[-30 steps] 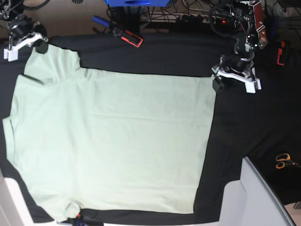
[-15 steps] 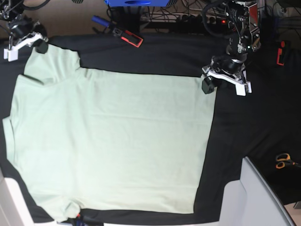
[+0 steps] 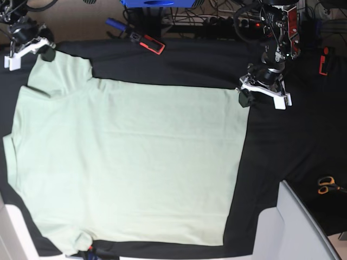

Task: Fold the T-shirt properly
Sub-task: 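Grasp the shirt's shoulder edges with both grippers, then lift the shoulder edges and pull them toward the hem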

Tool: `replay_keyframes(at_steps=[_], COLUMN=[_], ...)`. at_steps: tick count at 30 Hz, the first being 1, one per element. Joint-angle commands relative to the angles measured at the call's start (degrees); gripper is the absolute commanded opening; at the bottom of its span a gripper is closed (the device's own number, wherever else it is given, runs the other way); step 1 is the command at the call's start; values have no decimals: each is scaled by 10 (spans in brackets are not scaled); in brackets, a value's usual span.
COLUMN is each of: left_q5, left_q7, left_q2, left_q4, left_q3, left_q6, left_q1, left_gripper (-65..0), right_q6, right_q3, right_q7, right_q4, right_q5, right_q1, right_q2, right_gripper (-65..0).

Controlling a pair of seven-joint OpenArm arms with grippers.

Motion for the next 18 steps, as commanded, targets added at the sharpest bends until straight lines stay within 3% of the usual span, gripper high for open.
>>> replay_keyframes(at_steps=[1, 3, 12, 18], left_q5=[17, 17, 17, 17], left_q7=[63, 64, 64, 64], left_q2=[7, 7, 4, 3], left_q4=[-8, -8, -5, 83], left_q3=[10, 10, 7, 6], left_q6=[11, 11, 11, 11], left_q1=[9, 11, 15, 53], left_gripper=[-546, -650, -650, -650], right_q6=[1, 1, 1, 1], right_q3=[-1, -1, -1, 0], right_q7=[-9, -9, -9, -18], right_q4=[3, 3, 37, 131], right_q5=[-6, -6, -6, -5], right_q1=[-5, -5, -16, -52], right_q2=[3, 3, 3, 1], right_gripper=[-649, -649, -650, -650])
